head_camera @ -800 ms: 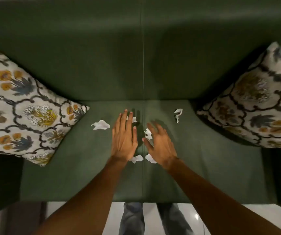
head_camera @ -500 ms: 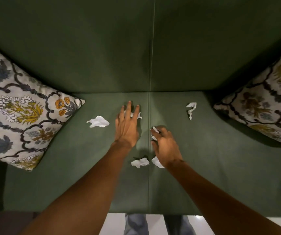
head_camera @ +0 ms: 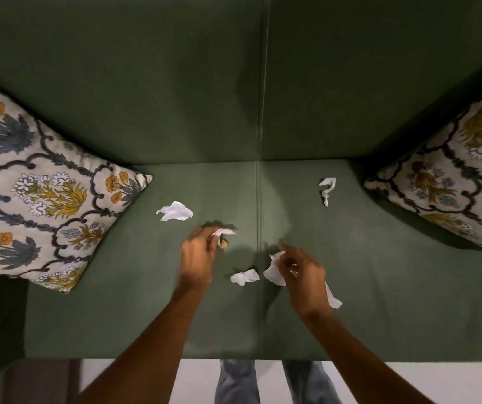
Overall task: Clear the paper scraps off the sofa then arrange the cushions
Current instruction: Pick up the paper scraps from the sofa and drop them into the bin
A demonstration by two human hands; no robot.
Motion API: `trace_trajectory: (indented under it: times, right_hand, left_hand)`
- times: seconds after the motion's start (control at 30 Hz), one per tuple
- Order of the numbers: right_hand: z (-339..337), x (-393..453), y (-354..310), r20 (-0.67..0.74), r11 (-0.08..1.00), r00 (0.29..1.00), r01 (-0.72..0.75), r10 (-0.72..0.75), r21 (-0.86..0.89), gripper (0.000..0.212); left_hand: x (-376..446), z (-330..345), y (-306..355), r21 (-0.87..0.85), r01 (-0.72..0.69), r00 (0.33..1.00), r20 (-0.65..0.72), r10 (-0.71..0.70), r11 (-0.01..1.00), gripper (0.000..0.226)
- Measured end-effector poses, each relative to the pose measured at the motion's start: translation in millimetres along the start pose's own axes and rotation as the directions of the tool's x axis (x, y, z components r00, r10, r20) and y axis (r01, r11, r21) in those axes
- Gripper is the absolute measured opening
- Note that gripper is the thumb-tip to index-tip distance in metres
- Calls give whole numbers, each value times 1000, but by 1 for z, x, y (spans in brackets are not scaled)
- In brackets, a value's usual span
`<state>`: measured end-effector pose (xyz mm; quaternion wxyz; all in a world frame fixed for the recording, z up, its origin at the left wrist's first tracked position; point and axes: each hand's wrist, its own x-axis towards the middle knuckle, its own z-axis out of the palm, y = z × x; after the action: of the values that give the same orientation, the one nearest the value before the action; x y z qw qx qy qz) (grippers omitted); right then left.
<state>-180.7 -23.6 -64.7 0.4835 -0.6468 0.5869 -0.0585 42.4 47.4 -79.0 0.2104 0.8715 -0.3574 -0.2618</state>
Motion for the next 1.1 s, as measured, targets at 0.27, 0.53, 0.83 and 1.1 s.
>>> trace_trajectory:
  times: [0.27, 0.53, 0.83, 1.1]
  right_hand:
    - [4, -22, 16, 60, 990, 998, -1, 10, -141, 10]
    - [16, -6, 36, 168, 924, 970, 221, -175, -311, 19]
    - [26, 0, 30, 182, 920, 974, 189, -132, -344, 18]
    - [86, -35, -40, 48, 897, 948, 312, -314, -313, 14]
  left_hand:
    - [-35, 9, -20, 50, -103, 995, -3, 104, 993, 11]
    - [-20, 31, -17, 110, -69, 992, 111, 57, 992, 16]
    - [-35, 23, -11, -67, 163, 984, -57, -167, 984, 10]
    - [-98, -11, -48, -287, 322, 887, -241, -393, 902, 10]
